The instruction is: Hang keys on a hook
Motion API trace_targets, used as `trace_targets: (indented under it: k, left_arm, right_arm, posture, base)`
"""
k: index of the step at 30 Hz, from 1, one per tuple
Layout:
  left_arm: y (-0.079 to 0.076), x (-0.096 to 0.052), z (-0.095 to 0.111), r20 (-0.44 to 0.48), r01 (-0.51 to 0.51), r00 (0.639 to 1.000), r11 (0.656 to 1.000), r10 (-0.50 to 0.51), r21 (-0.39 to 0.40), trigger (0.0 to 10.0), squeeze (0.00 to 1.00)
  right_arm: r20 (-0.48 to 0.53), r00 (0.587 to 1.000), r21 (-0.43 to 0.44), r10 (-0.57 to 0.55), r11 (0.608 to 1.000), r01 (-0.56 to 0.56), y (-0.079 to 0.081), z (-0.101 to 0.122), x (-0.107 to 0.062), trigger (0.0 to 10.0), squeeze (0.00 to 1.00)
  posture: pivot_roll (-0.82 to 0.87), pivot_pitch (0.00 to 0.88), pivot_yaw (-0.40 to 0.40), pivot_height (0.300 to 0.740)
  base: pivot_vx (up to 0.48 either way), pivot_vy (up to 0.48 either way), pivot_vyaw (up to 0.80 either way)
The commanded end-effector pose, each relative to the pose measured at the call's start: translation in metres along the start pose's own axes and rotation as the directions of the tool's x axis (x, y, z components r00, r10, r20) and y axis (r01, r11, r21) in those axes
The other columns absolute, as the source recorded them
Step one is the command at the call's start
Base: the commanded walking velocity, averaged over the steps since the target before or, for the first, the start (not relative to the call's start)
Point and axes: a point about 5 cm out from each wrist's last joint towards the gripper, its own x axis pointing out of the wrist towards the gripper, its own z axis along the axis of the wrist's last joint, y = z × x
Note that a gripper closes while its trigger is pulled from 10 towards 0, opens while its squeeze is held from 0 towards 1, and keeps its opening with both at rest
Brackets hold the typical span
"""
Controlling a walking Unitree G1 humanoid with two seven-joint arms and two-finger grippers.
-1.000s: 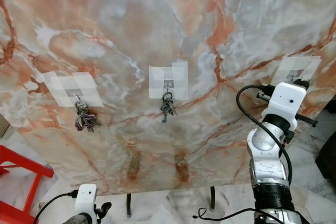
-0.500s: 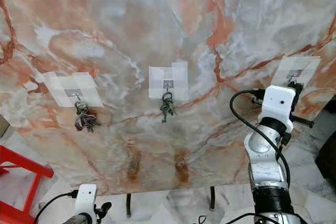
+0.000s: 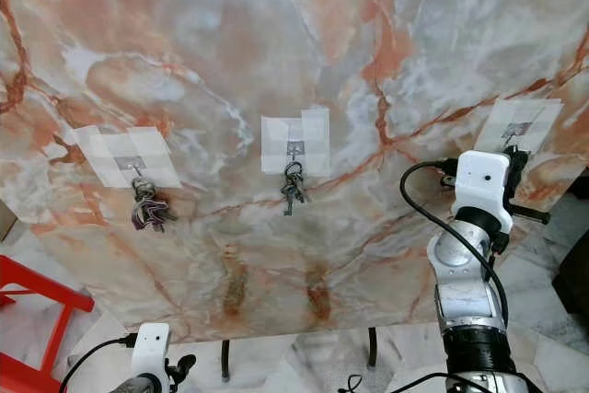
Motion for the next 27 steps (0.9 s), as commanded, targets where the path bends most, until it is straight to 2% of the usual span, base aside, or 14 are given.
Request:
trace_targets:
  k: [1, 16, 17, 18, 19, 27]
  left_arm:
    - [0.0, -0.001, -0.003, -0.01, 0.002, 1.0, 1.0, -0.003, -0.007, 10.0, 0.0]
    - [0.0, -0.001, -0.003, -0.011, 0.004, 1.0, 1.0, -0.004, -0.001, 10.0, 0.0]
    - [0.0, -0.001, -0.003, -0.011, 0.004, 1.0, 1.0, -0.004, -0.001, 10.0, 0.0]
    - [0.0, -0.001, -0.003, -0.011, 0.004, 1.0, 1.0, -0.004, -0.001, 10.0, 0.0]
    - [0.0, -0.001, -0.003, -0.011, 0.004, 1.0, 1.0, -0.004, -0.001, 10.0, 0.0]
    - [-0.001, 0.0, -0.003, -0.012, 0.004, 1.0, 1.0, -0.004, -0.003, 10.0, 0.0]
  right_arm:
    - [-0.023, 0.999, -0.012, 0.026, 1.0, -0.026, 0.002, -0.003, -0.001, 10.0, 0.0]
    - [-0.036, 0.995, -0.02, 0.095, 0.995, -0.096, 0.011, -0.002, -0.003, 10.0, 0.0]
    - [-0.037, 0.995, -0.016, 0.096, 0.995, -0.097, 0.011, -0.002, -0.003, 10.0, 0.21]
    - [-0.037, 0.995, -0.016, 0.096, 0.995, -0.097, 0.011, -0.002, -0.003, 10.0, 0.21]
    - [-0.036, 0.994, -0.011, 0.098, 0.995, -0.099, 0.012, -0.002, -0.003, 10.0, 1.0]
    - [-0.035, 0.99, 0.023, 0.138, 0.99, -0.138, 0.016, 0.0, -0.003, 10.0, 1.0]
  posture:
    - [-0.14, 0.031, 0.001, 0.74]
    - [-0.14, 0.031, 0.001, 0.74]
    - [-0.14, 0.031, 0.001, 0.74]
    - [-0.14, 0.031, 0.001, 0.74]
    - [-0.14, 0.031, 0.001, 0.74]
    - [-0.14, 0.032, 0.0, 0.74]
  base:
    - [0.0, 0.0, 0.0]
    - [0.0, 0.0, 0.0]
    - [0.0, 0.0, 0.0]
    - [0.0, 0.0, 0.0]
    - [0.0, 0.0, 0.0]
    - [0.0, 0.0, 0.0]
